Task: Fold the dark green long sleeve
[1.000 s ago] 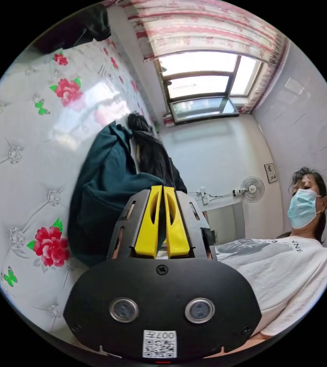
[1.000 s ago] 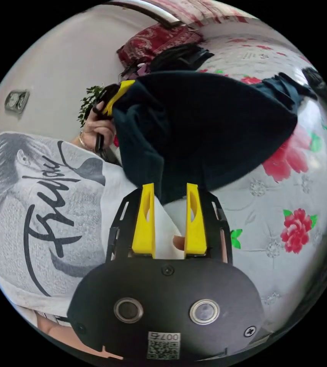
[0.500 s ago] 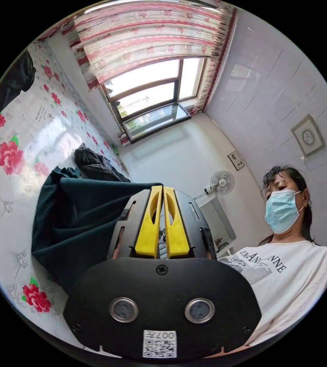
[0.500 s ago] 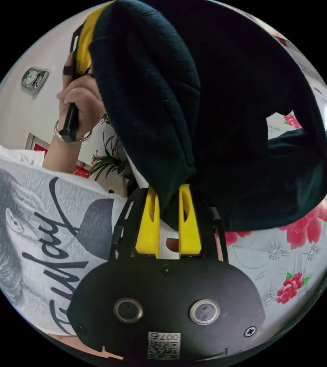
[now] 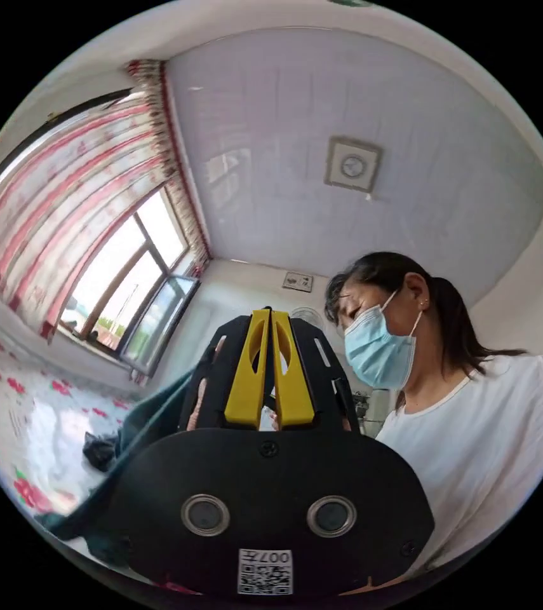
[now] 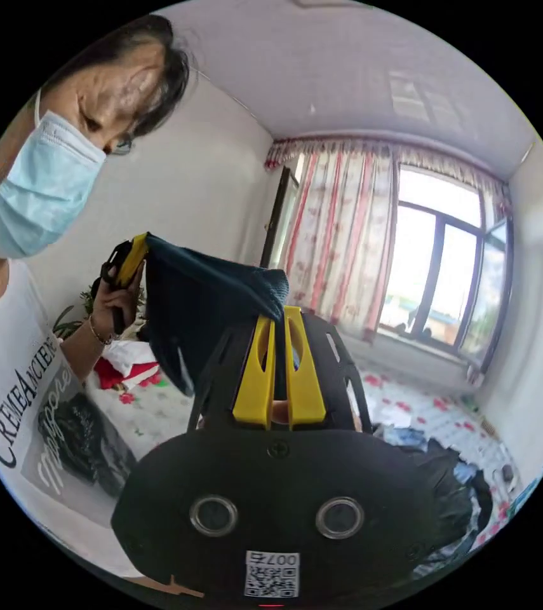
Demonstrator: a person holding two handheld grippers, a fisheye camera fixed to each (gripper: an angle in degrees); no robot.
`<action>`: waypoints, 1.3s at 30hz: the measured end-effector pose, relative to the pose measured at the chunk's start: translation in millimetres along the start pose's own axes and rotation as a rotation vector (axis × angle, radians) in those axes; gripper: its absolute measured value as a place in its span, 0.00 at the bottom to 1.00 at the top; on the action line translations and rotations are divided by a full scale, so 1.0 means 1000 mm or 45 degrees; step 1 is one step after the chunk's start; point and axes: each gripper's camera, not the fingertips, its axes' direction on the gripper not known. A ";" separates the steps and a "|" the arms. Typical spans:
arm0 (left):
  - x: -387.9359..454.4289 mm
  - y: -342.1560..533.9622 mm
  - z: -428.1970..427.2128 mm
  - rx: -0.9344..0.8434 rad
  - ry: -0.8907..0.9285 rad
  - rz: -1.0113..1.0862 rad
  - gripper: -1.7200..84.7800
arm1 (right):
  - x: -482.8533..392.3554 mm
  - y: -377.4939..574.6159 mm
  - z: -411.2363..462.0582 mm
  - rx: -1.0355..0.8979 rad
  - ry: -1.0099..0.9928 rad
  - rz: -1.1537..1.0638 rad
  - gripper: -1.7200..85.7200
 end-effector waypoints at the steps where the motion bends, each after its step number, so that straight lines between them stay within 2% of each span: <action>1: 0.018 -0.017 0.005 0.036 -0.007 0.109 0.01 | -0.008 -0.026 -0.007 0.075 0.024 -0.040 0.07; 2: 0.027 -0.025 0.007 0.057 -0.032 0.173 0.01 | -0.017 -0.050 -0.010 0.141 0.034 -0.083 0.07; 4: 0.051 -0.048 0.012 0.130 -0.250 0.384 0.01 | -0.031 -0.084 -0.002 0.217 0.057 -0.154 0.07; 5: 0.051 -0.053 0.013 0.145 -0.298 0.409 0.01 | -0.036 -0.105 0.013 0.243 0.030 -0.162 0.07; 8: 0.036 -0.066 0.023 0.149 -0.689 0.518 0.01 | -0.034 -0.143 0.094 0.121 -0.091 -0.101 0.08; 10: -0.011 -0.057 0.041 -0.015 -1.161 0.581 0.01 | -0.036 -0.142 0.166 -0.070 -0.143 -0.059 0.09; 11: -0.030 -0.051 0.044 -0.083 -1.286 0.577 0.01 | -0.038 -0.126 0.216 -0.221 -0.160 -0.003 0.10; 12: -0.076 -0.034 0.043 -0.246 -1.496 0.524 0.01 | -0.038 -0.113 0.239 -0.306 -0.165 0.035 0.11; 13: -0.128 -0.011 0.032 -0.442 -1.649 0.398 0.01 | -0.040 -0.080 0.278 -0.461 -0.201 0.092 0.12; 14: -0.152 0.003 0.022 -0.526 -1.721 0.296 0.01 | -0.042 -0.038 0.308 -0.597 -0.228 0.152 0.13; 15: -0.192 0.034 -0.006 -0.644 -1.825 0.078 0.01 | -0.042 -0.015 0.319 -0.668 -0.227 0.187 0.13; 18: -0.231 0.116 -0.080 -0.795 -1.929 -0.292 0.02 | -0.036 0.110 0.345 -1.029 -0.080 0.330 0.16; 20: -0.235 0.162 -0.112 -0.903 -1.979 -0.450 0.02 | -0.030 0.202 0.336 -1.352 0.158 0.351 0.18; 22: -0.233 0.216 -0.135 -1.092 -2.018 -0.624 0.02 | -0.027 0.254 0.322 -1.546 0.354 0.338 0.20; 24: -0.231 0.245 -0.142 -1.181 -2.044 -0.735 0.01 | -0.029 0.289 0.312 -1.713 0.480 0.319 0.21; 27: -0.238 0.272 -0.132 -1.197 -2.026 -0.858 0.01 | -0.046 0.327 0.316 -1.864 0.592 0.221 0.21; 30: -0.261 0.283 -0.096 -1.237 -1.976 -0.851 0.01 | -0.068 0.359 0.350 -2.088 0.813 -0.131 0.15; 31: -0.270 0.284 -0.077 -1.261 -1.958 -0.804 0.01 | -0.073 0.356 0.362 -2.114 0.803 -0.275 0.14; 33: -0.280 0.284 -0.051 -1.279 -1.931 -0.727 0.01 | -0.060 0.312 0.362 -1.996 0.677 -0.186 0.13; 34: -0.286 0.286 -0.037 -1.283 -1.912 -0.695 0.01 | -0.034 0.265 0.348 -1.828 0.713 -0.044 0.12; 36: -0.293 0.291 -0.022 -1.286 -1.897 -0.694 0.01 | 0.012 0.186 0.318 -1.615 0.907 0.037 0.12; 39: -0.305 0.307 -0.015 -1.287 -1.927 -0.785 0.01 | 0.089 0.079 0.263 -1.375 1.168 -0.037 0.12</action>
